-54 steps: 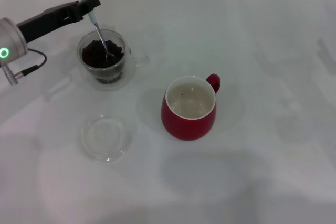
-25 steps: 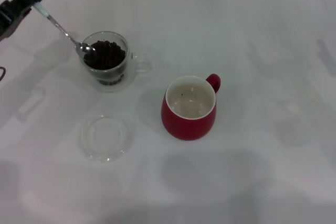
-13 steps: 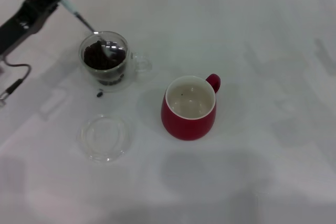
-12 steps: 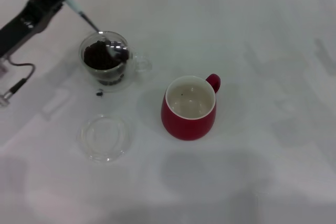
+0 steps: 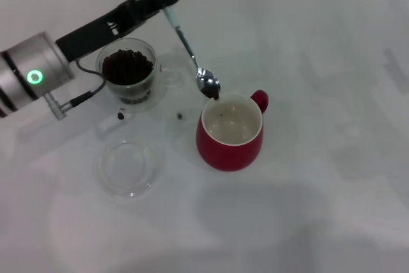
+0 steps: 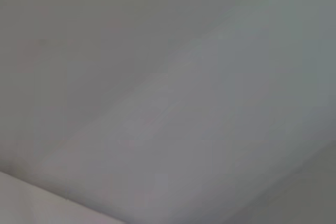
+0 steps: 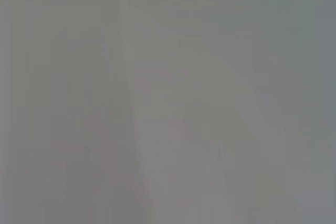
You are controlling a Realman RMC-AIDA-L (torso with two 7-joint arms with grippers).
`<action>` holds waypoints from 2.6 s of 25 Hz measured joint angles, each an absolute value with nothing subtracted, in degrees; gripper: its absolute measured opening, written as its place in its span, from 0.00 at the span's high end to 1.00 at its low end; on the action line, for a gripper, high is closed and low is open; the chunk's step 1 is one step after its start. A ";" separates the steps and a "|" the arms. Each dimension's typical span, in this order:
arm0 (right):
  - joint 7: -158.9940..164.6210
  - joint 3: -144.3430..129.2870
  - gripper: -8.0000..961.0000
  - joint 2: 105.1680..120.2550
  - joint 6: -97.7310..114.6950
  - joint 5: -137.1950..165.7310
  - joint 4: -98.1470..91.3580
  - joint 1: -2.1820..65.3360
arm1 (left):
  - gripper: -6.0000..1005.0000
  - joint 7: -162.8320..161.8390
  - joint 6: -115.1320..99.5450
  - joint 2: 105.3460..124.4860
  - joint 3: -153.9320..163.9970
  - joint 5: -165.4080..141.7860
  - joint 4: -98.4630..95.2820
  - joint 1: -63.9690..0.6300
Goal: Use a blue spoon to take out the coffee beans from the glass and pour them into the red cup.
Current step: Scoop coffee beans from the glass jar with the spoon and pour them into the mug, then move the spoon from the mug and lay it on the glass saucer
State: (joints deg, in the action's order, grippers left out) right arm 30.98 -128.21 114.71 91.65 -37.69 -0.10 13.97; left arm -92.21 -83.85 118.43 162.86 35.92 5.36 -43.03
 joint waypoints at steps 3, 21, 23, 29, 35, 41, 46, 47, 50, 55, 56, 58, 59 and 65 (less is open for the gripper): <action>30.88 -128.22 0.14 114.77 91.83 -37.71 -0.12 13.52 | 0.86 -91.83 -82.54 118.45 162.86 34.03 4.92 -44.51; 30.67 -128.16 0.14 114.79 91.47 -37.70 -0.09 12.63 | 0.86 -78.96 -80.10 118.57 162.95 26.17 2.80 -49.47; 30.67 -128.13 0.14 114.79 91.46 -37.71 -0.08 12.44 | 0.86 -76.91 -80.25 118.56 162.96 26.03 2.54 -49.90; 30.67 -128.13 0.14 114.79 91.40 -37.99 0.00 12.08 | 0.86 -69.61 -82.08 118.57 162.95 25.81 2.52 -50.37; 30.64 -128.13 0.14 114.79 91.31 -38.07 0.00 12.01 | 0.86 -66.43 -85.45 118.58 162.35 27.83 2.59 -49.58; 30.49 -128.05 0.14 114.79 91.23 -38.14 -0.04 12.37 | 0.86 -66.16 -92.39 117.96 162.26 35.17 3.09 -45.33; 30.49 -128.05 0.14 114.61 91.22 -38.19 -0.01 12.87 | 0.86 -66.82 -100.15 116.83 162.21 40.95 3.26 -37.44; 30.49 -128.05 0.14 114.56 91.22 -38.32 -0.01 13.07 | 0.86 -67.17 -101.67 116.64 162.23 42.03 3.27 -35.30; 30.49 -128.05 0.14 114.41 91.17 -38.71 0.00 13.79 | 0.86 -68.09 -104.27 116.35 162.24 44.65 3.33 -29.46; 30.50 -128.05 0.14 114.07 89.64 -38.77 0.00 15.16 | 0.86 -70.48 -104.89 116.56 162.24 47.54 5.41 -21.03; 30.50 -128.05 0.14 114.03 89.29 -38.77 0.00 15.48 | 0.86 -71.01 -104.89 116.79 162.24 47.91 6.15 -19.57; 30.49 -128.06 0.14 113.95 88.75 -38.76 0.00 16.17 | 0.86 -71.49 -104.76 117.46 162.24 48.55 7.39 -17.23; 30.49 -128.06 0.14 113.93 88.54 -38.76 -0.01 16.58 | 0.86 -71.49 -104.76 117.46 162.24 48.55 7.39 -17.23; 30.45 -128.08 0.14 113.90 87.07 -38.66 0.00 18.13 | 0.86 -73.62 -102.40 117.99 162.70 48.29 8.03 -16.27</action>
State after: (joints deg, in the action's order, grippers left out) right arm 30.45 -128.08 113.90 87.07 -38.65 0.00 18.13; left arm -73.62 -102.40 117.99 162.70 48.29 8.03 -16.26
